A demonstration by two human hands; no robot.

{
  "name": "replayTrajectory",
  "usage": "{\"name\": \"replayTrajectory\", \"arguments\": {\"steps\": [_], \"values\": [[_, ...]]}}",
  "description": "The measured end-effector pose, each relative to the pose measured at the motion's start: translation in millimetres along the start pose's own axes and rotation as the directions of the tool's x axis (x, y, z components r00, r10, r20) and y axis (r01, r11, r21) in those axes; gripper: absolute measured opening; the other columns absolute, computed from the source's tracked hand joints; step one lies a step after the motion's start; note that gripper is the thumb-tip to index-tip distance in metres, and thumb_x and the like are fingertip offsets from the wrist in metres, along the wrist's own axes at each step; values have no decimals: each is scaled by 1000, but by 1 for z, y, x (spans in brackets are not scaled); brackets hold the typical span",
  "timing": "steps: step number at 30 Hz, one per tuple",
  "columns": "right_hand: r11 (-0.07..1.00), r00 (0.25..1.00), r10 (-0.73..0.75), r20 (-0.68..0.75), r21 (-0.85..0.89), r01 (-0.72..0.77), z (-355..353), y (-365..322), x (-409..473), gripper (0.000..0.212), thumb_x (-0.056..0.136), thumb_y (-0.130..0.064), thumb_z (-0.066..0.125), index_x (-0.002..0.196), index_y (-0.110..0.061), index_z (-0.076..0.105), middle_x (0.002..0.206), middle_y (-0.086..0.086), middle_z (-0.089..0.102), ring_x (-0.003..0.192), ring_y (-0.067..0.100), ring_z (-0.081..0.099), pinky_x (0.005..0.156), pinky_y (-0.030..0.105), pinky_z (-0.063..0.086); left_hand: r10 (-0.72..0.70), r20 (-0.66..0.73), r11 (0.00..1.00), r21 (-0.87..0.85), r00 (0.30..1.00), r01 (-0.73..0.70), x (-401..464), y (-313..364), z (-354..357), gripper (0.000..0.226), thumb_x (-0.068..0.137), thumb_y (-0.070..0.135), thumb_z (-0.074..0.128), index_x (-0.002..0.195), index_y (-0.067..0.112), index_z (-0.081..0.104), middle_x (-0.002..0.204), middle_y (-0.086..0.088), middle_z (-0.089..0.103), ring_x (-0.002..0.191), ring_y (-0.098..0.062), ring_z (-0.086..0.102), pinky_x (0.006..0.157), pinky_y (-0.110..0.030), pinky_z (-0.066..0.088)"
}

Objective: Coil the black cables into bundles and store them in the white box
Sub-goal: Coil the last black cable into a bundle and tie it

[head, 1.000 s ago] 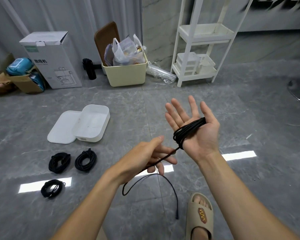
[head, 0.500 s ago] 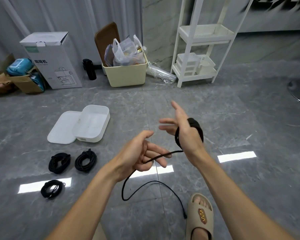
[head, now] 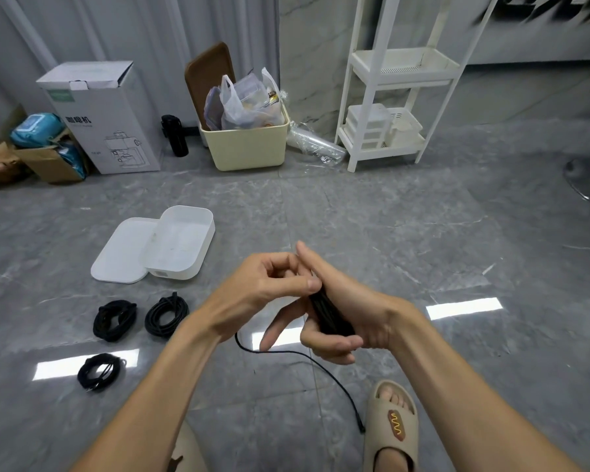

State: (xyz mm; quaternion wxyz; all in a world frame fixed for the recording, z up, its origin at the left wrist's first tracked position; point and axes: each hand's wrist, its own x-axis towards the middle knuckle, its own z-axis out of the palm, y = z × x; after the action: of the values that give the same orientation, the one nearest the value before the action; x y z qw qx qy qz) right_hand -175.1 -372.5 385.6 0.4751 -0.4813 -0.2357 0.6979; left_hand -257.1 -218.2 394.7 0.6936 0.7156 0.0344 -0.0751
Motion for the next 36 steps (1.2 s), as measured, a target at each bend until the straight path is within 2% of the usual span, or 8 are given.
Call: {"name": "replayTrajectory", "arguments": {"steps": [7, 13, 20, 22, 25, 27, 30, 36], "values": [[940, 906, -261, 334, 303, 159, 0, 5, 9, 115, 80, -91, 26, 137, 7, 48, 56, 14, 59, 37, 16, 51, 53, 28, 57, 36, -95, 985, -167, 995, -52, 4, -2, 6, 10, 80, 30, 72, 74, 24, 67, 69, 9, 60, 66, -3, 57, 66, -13, 46], [847, 820, -465, 332, 438, 303, 3, 5, 13, 102, 88, -85, 19, 147, -5, 41, 78, 19, 70, 58, 21, 69, 73, 37, 61, -8, -129, 983, -184, 992, -16, 7, -8, 11, 13, 87, 37, 70, 83, 25, 75, 90, -1, 72, 98, -16, 68, 94, -31, 50], [701, 796, -575, 190, 616, 359, 2, 2, 9, 89, 91, -76, 28, 153, -13, 37, 95, 31, 69, 74, 38, 73, 81, 47, 59, -116, -37, 960, -260, 993, 103, 5, -11, 18, 45, 104, 42, 39, 83, 31, 77, 80, -10, 71, 81, -16, 71, 71, -18, 53], [653, 791, -593, 152, 666, 361, 1, 1, 7, 87, 90, -75, 33, 153, -15, 36, 98, 34, 67, 79, 42, 72, 83, 50, 57, -170, -21, 937, -313, 985, 155, 6, -11, 19, 52, 99, 54, 37, 84, 26, 78, 75, -13, 68, 78, -20, 68, 71, -20, 55], [611, 795, -599, 92, 695, 380, 0, 1, 5, 86, 89, -75, 35, 154, -17, 36, 102, 35, 67, 84, 45, 72, 83, 48, 57, -237, 104, 869, -422, 966, 258, 9, -16, 17, 90, 92, 68, 30, 105, -13, 66, 55, -6, 62, 73, -23, 63, 81, -27, 52], [576, 791, -609, 56, 717, 393, -2, 1, 1, 86, 89, -76, 33, 154, -19, 37, 105, 35, 67, 86, 45, 71, 83, 46, 56, -224, 174, 819, -500, 959, 282, 10, -19, 15, 84, 99, 65, 22, 96, -1, 74, 52, 2, 59, 57, -11, 62, 88, -28, 49], [496, 777, -630, -6, 766, 409, -6, 0, -4, 86, 91, -78, 32, 153, -18, 38, 109, 36, 66, 89, 48, 70, 86, 50, 55, -233, 209, 793, -525, 950, 310, 9, -21, 13, 81, 99, 66, 20, 97, 9, 78, 80, -3, 71, 86, -16, 70, 106, -41, 45], [415, 755, -578, -310, 685, 598, -11, -2, -6, 79, 93, -74, 34, 146, -18, 50, 107, 27, 70, 92, 40, 72, 87, 48, 58, -291, 297, 737, -536, 909, 412, 8, -19, 12, 90, 95, 72, 22, 121, -1, 68, 120, -21, 68, 113, -35, 66, 95, -37, 54]]}}
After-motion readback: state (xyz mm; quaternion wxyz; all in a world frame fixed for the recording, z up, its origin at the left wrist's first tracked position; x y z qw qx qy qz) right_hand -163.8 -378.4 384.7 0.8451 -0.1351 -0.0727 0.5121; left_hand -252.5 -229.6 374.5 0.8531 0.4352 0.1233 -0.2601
